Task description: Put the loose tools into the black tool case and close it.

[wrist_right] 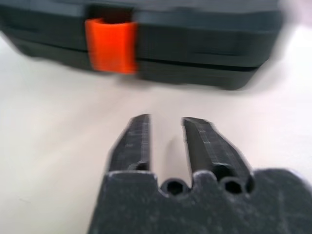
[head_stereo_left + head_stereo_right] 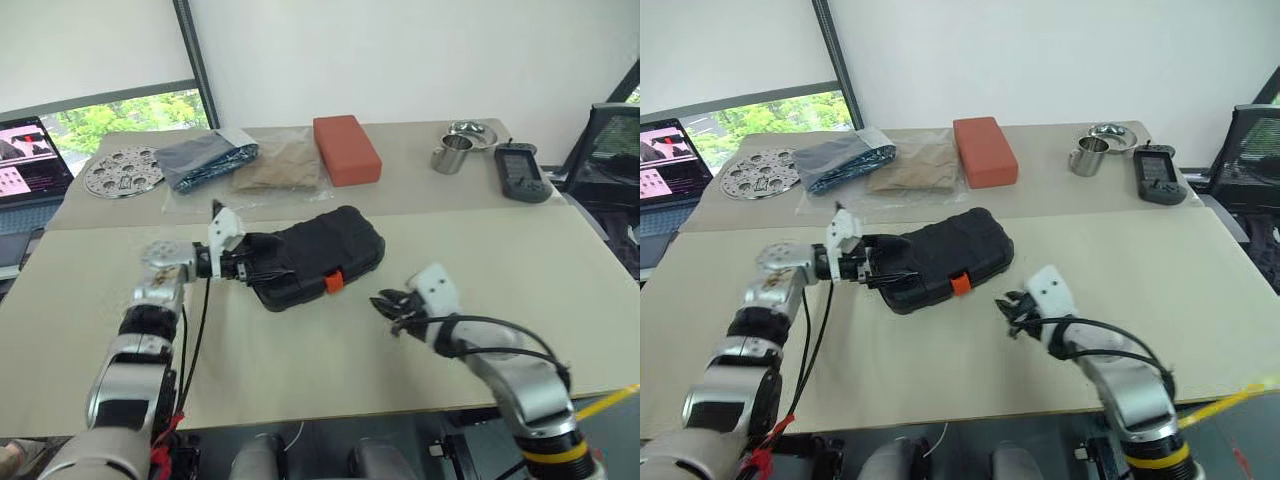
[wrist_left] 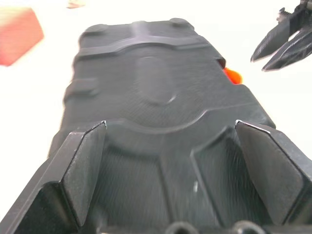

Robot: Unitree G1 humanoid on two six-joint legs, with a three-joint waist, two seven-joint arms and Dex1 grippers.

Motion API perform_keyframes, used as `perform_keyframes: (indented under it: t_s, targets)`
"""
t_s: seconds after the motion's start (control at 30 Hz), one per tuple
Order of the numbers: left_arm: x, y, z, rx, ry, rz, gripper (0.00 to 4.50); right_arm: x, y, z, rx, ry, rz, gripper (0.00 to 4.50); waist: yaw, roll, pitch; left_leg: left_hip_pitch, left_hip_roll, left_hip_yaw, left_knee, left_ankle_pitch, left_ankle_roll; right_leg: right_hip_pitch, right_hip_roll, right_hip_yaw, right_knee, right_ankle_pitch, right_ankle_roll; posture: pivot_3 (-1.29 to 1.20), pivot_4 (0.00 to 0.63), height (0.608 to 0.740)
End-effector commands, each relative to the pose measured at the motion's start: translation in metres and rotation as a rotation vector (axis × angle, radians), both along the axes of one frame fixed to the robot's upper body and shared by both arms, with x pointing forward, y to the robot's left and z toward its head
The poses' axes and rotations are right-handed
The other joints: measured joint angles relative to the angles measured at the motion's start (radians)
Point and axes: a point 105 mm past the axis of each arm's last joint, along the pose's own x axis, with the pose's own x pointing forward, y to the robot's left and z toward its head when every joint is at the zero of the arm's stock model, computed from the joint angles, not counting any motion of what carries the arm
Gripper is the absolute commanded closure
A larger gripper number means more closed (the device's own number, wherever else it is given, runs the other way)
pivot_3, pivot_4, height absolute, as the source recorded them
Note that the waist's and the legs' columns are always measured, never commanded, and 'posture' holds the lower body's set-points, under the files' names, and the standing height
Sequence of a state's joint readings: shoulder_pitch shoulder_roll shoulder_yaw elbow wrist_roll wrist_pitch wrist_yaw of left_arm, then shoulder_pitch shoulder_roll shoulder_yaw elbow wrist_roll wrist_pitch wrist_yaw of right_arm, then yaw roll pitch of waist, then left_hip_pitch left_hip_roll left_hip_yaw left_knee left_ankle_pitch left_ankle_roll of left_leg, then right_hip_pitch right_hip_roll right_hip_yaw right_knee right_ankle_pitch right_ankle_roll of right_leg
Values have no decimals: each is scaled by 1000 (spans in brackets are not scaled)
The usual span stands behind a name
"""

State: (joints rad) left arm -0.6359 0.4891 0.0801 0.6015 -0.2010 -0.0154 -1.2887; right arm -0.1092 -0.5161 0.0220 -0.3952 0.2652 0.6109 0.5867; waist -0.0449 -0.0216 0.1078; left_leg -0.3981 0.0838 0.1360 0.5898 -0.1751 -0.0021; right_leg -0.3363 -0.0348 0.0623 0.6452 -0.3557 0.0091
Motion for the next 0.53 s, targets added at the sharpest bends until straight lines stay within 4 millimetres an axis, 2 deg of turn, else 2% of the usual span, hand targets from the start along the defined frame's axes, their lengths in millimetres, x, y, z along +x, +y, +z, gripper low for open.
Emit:
perform_keyframes:
  t_s: [0.03,0.1,0.13,0.2,0.37,0.53]
  targets:
    - [-16,18,7,-33,-16,113,0,1,-16,9,34,-72,62,1589,3,0,0,0,0,0,0,0,0,0,0,0,0,0,0,0,150,740]
    - [-32,28,2,-29,-10,185,0,1,-33,4,31,-82,68,989,3,1,1,0,0,1,0,0,0,0,0,1,0,0,0,0,150,740]
    - [-42,34,-2,-22,0,219,0,0,-41,1,24,-86,72,522,4,1,1,1,0,1,0,0,0,1,-1,2,0,0,0,0,150,740]
    - [-59,45,-10,0,18,292,0,-4,-53,-4,24,-90,85,43,5,1,1,1,0,2,0,-1,1,2,-3,3,-2,0,0,0,150,740]
    - [-88,65,-41,93,55,462,0,-9,-77,-9,46,-100,97,43,19,2,4,2,-1,2,0,-2,2,3,-6,3,-3,1,1,0,150,740]
    - [-98,64,-59,69,101,514,0,-12,-81,-9,75,-78,122,43,27,1,6,8,-1,2,-2,-5,-1,10,-10,5,-5,1,1,0,150,740]
